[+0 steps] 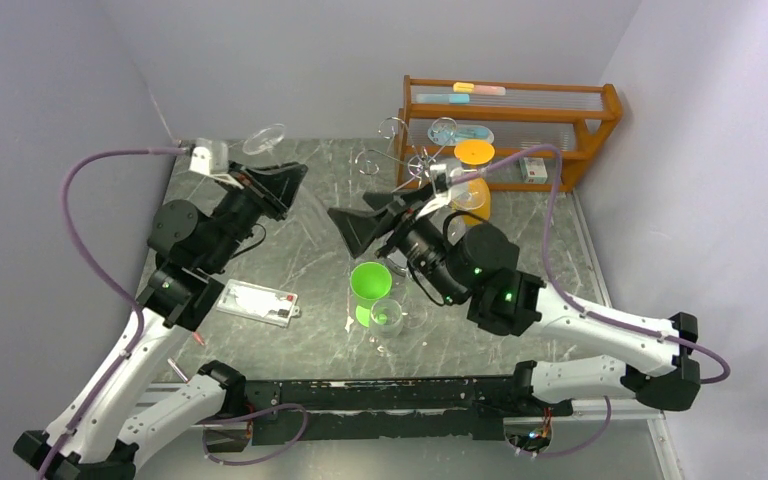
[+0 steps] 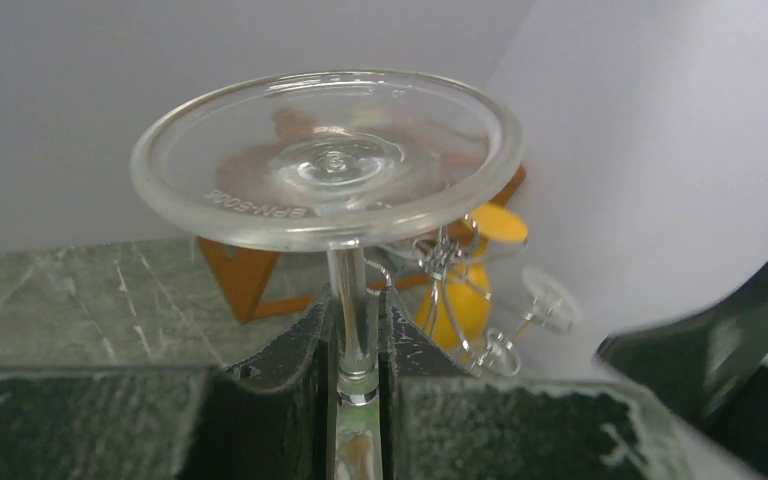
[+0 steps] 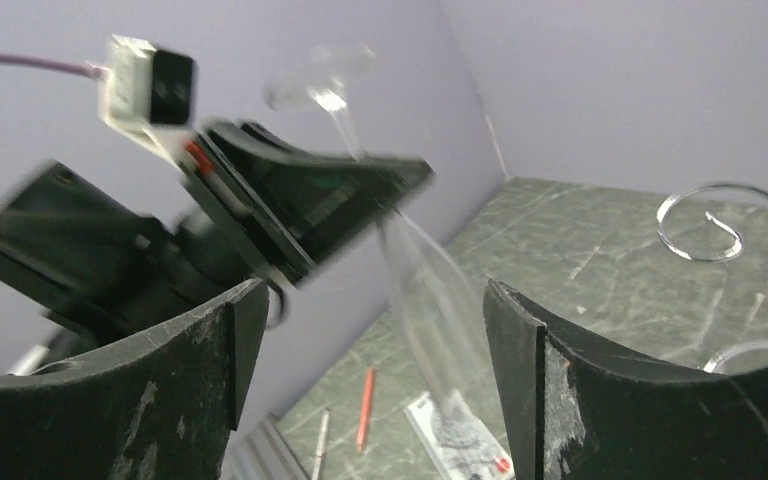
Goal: Place the wine glass upside down on the wine glass rack
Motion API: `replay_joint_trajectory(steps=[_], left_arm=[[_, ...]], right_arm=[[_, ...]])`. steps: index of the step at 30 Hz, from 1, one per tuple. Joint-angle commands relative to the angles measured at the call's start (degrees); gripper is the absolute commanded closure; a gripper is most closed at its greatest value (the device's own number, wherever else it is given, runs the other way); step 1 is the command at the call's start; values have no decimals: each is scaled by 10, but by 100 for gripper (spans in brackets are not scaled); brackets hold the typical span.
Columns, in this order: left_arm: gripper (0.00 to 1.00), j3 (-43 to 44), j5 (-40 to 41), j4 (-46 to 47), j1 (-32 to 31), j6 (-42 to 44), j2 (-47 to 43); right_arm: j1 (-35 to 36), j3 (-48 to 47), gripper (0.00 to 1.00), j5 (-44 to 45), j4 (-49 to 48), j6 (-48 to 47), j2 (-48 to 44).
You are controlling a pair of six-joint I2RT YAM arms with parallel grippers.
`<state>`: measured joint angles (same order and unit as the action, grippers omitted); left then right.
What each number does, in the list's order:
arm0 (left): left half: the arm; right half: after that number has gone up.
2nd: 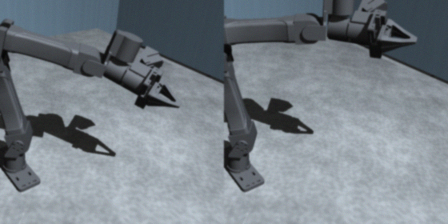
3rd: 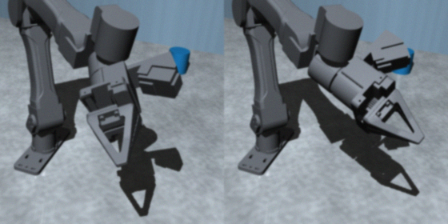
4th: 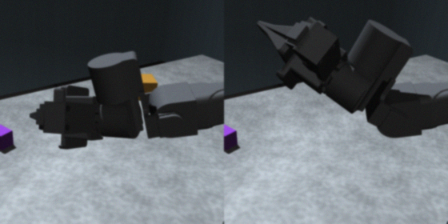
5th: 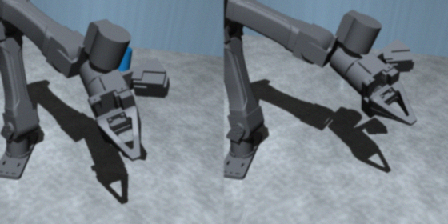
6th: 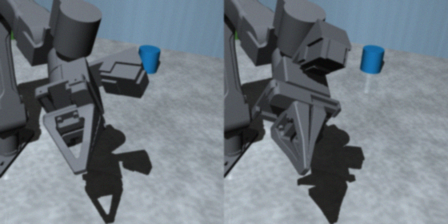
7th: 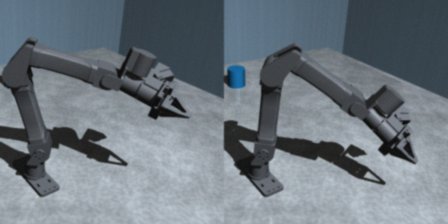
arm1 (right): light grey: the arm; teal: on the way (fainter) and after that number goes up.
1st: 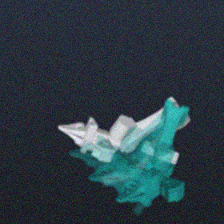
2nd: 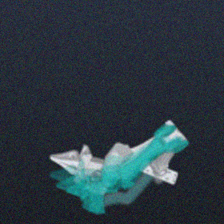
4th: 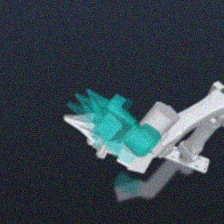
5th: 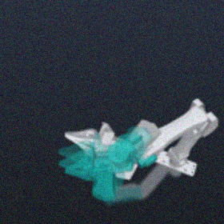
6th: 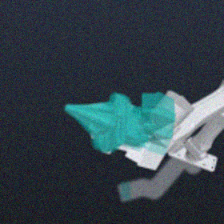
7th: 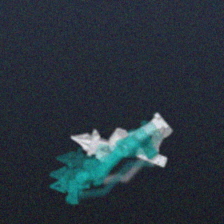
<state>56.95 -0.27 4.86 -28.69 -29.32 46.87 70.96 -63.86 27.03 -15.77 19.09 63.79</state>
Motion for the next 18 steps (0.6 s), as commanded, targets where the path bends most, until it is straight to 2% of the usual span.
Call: replay_joint_trajectory(steps=[1,4,7,12,18], left_arm=[[95,19,-122,39,4,139,15],[95,8,-150,81,4,169,26],[95,2,-171,104,4,204,31],[95,-11,-212,121,4,264,28],[95,-14,-225,107,4,321,30]], right_arm=[[-13,-109,18,-12,138,63,36],[-31,-234,20,-15,220,120,87],[-57,-302,23,-24,253,178,123],[-81,-344,29,-53,259,259,165],[-90,-387,42,-122,250,288,217]])
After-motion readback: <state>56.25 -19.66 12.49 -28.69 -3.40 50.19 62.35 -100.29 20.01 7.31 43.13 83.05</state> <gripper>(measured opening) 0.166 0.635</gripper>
